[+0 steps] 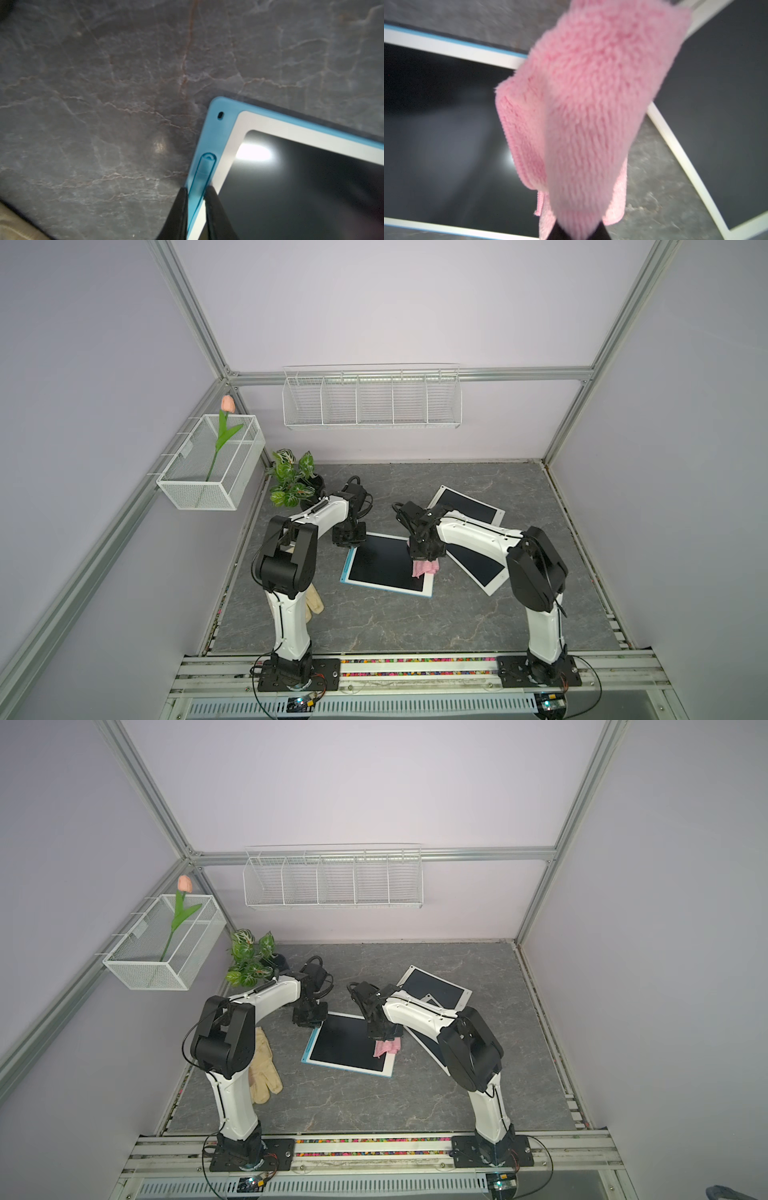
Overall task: Wipe the drawing tablet
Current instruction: Wipe the dirt from the drawing tablet.
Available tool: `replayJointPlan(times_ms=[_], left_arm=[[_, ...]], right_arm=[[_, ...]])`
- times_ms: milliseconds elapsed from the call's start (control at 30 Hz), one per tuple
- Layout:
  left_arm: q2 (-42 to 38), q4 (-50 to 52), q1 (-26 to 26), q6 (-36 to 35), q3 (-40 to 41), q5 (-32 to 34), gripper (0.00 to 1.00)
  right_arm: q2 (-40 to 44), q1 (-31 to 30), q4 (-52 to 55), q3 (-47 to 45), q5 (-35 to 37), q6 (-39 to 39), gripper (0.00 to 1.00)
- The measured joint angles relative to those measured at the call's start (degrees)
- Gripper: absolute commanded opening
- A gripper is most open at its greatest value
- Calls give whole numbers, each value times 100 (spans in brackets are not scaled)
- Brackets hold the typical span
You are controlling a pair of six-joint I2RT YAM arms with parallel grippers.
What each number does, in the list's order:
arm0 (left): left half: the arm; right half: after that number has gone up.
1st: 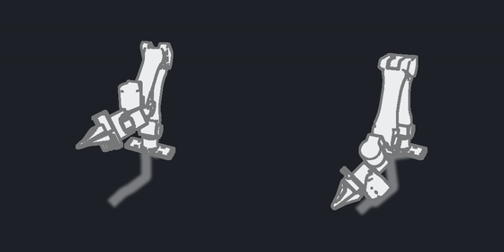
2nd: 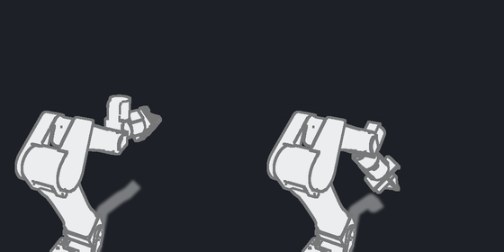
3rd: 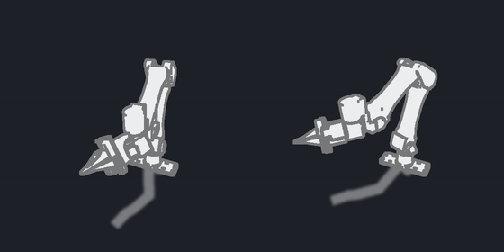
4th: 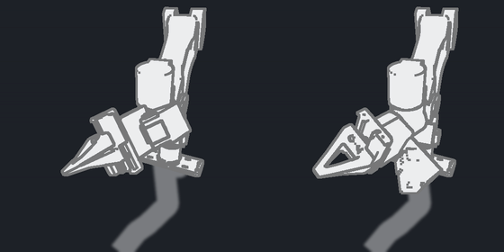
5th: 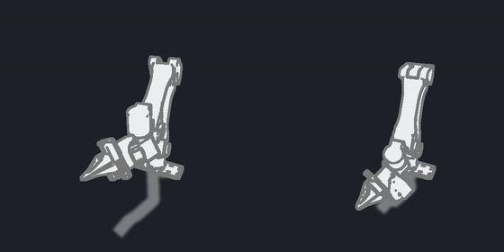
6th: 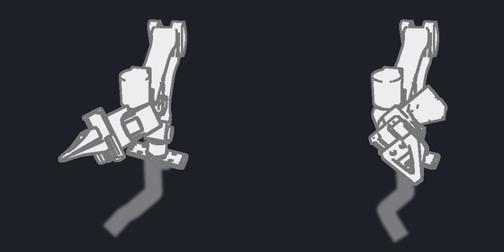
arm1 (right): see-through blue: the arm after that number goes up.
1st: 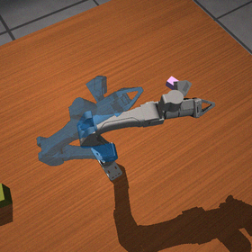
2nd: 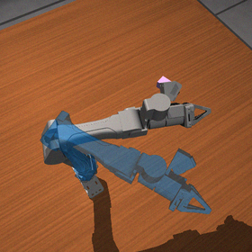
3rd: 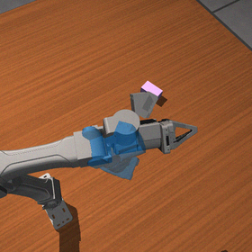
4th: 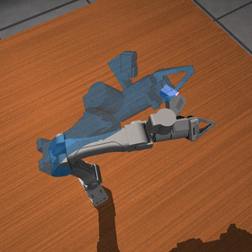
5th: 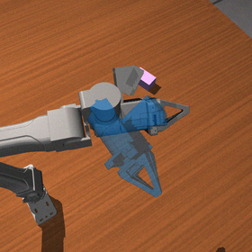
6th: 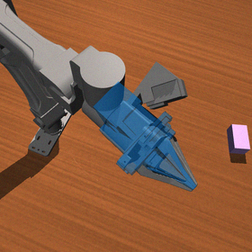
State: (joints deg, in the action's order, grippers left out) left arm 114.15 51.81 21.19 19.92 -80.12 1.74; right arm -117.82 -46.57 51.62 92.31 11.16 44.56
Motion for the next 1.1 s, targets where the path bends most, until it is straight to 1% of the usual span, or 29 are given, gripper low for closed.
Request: replayJointPlan(times_ms=[67, 167, 233, 300, 367, 400, 500, 600, 667, 767, 833, 900, 1000, 1067, 1100], left_arm=[[-4, -11, -2, 0, 9, 0, 19], [-7, -13, 0, 0, 11, 2, 19], [-7, -15, 0, 0, 11, 2, 19], [-7, -15, 0, 0, 11, 2, 19], [-7, -15, -2, 0, 11, 0, 19], [-7, -15, -2, 0, 11, 0, 19], [-7, -15, -2, 2, 11, -2, 19], [-7, -15, 0, 2, 11, 0, 19], [-4, -15, -2, 2, 11, 2, 19], [-4, -17, -2, 2, 13, 2, 19], [-4, -20, -2, 2, 15, 2, 19], [-7, -20, -2, 2, 15, 2, 19], [-4, -17, -2, 0, 13, 2, 19], [-4, -17, -2, 2, 13, 2, 19], [-4, -17, -2, 2, 13, 0, 19]], right_arm=[[-313, -4, -70, 254, -48, -31, 7], [-433, 7, -116, 142, -59, -33, 7], [-269, 52, -269, -140, -68, -28, 7], [66, 166, -372, -612, -72, -26, 7], [389, 315, -293, -994, -42, -31, 7], [463, 367, -214, -1047, -28, -33, 7], [356, 310, -26, -750, 9, -57, 7], [-155, -94, 39, 66, -70, -66, 7], [-481, -363, -144, 424, -216, -50, 7], [-573, -446, -328, 278, -398, -24, 7], [-411, -258, -470, 0, -525, -26, 7], [-92, 57, -546, -420, -501, -55, 7], [376, 691, -520, -1073, -428, -116, 7], [487, 922, -448, -1211, -330, -146, 7], [466, 925, -428, -1180, -319, -155, 7]])
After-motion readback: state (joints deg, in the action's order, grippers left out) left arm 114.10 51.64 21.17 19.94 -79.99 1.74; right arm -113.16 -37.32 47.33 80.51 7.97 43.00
